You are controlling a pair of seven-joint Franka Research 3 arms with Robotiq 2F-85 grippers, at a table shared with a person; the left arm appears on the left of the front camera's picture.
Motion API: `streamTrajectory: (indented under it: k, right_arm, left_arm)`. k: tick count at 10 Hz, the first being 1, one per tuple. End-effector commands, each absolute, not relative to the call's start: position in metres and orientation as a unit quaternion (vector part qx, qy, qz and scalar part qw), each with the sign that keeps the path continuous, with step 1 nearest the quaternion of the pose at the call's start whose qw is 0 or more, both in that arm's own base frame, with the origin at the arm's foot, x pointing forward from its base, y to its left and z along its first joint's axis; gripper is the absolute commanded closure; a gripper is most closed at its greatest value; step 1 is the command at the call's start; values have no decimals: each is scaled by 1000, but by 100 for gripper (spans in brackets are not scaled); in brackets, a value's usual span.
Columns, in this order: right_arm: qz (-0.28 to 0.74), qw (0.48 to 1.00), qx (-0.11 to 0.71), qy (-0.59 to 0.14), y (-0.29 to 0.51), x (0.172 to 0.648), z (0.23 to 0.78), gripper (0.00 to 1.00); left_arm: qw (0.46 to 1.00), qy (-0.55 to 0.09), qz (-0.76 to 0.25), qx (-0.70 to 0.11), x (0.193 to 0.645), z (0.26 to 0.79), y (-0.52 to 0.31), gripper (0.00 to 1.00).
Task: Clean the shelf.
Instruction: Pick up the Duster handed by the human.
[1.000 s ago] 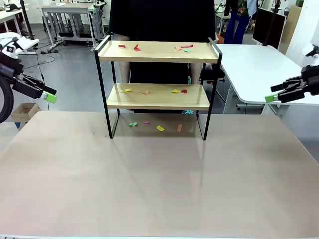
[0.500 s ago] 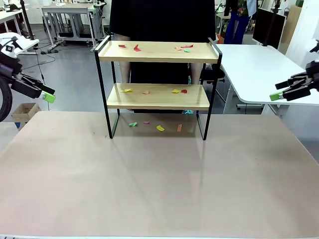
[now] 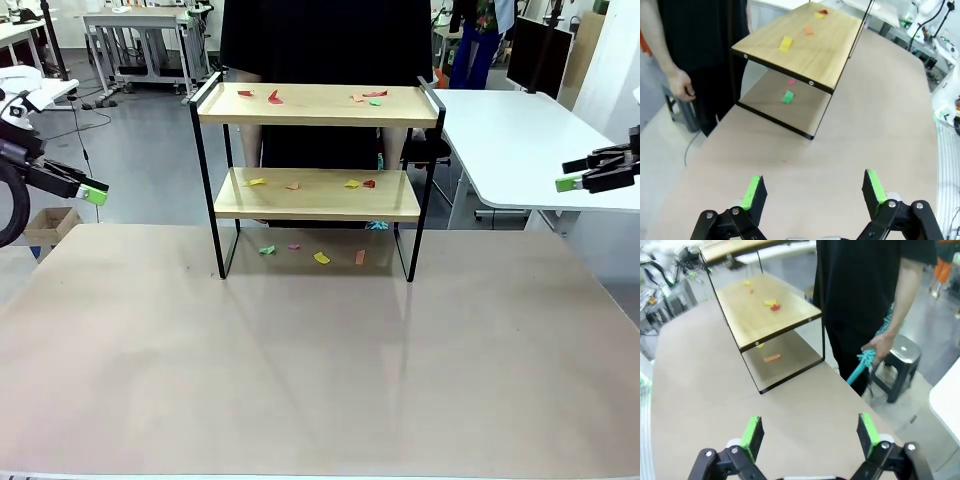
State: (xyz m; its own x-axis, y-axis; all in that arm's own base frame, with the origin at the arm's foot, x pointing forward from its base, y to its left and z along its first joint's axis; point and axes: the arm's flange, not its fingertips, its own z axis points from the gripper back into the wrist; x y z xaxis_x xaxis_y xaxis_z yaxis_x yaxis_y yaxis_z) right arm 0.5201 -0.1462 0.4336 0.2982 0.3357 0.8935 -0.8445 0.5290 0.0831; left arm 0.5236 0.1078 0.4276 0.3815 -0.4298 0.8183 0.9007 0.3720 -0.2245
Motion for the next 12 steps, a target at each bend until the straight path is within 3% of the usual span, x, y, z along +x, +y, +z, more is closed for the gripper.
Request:
streamTrajectory:
  k: [1,3,6,12]
  right_arm:
    - [408,707,329,-474,-170,543,415,0]
    - [418,676,349,-497,-185,550,400,0]
    - [431,639,367,-521,-197,559,376,0]
    - [439,601,392,-541,-218,577,348,0]
  left_arm:
    - [706,-376,-476,-365,537,420,113,0]
    - [669,-409,-497,-372,545,411,113,0]
    - [655,-417,-503,-379,557,400,106,0]
    - [616,-441,-497,-423,572,381,124,0]
